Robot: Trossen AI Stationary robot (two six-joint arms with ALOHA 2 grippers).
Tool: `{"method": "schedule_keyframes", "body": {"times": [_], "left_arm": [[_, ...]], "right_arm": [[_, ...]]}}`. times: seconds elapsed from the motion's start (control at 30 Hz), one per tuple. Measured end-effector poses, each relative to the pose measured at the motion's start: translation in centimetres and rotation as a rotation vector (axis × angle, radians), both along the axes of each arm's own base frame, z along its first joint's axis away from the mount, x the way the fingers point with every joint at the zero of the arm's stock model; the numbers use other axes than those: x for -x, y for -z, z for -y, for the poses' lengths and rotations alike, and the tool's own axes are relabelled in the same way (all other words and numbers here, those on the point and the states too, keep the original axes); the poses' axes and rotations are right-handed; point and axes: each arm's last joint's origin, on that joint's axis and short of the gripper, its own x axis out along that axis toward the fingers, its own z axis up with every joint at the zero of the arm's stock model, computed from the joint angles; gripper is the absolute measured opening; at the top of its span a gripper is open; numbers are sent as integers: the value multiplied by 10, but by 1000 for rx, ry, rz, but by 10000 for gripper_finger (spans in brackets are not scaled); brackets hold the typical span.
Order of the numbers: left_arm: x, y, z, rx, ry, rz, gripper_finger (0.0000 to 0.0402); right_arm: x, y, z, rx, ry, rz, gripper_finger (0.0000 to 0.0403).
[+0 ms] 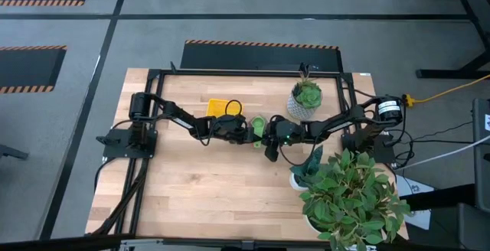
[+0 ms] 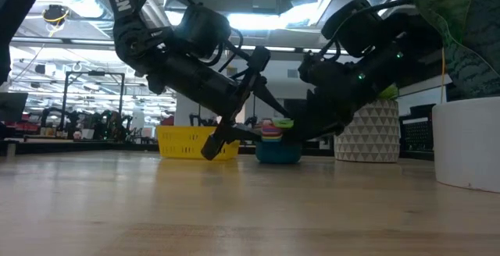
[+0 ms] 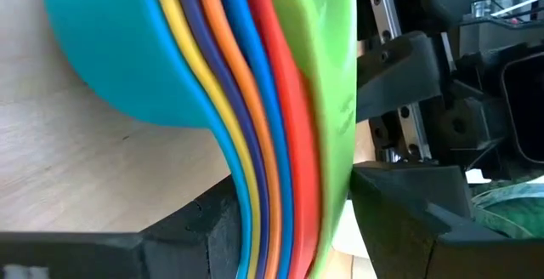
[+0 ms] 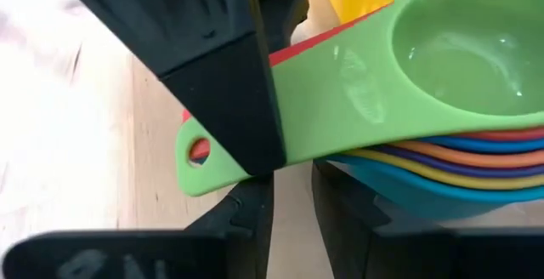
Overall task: Nest measuring cups in basket
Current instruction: Put the stacked measuring cups into the yellow bin
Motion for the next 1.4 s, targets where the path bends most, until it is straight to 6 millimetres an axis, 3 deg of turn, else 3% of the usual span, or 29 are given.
{"method": "schedule_keyframes", "body": {"times": [0.7, 1.1, 1.4], "left_arm": [[-1, -3, 1, 12, 35, 31, 195], [-1, -3, 1, 12, 36, 29, 195], [-1, -2, 1, 13, 35, 22, 195]], "right_arm": [[0, -1, -1, -92, 58, 16, 87], [7, 5, -2, -109, 28, -95, 87], [18, -14, -6, -107, 14, -123, 87]]}}
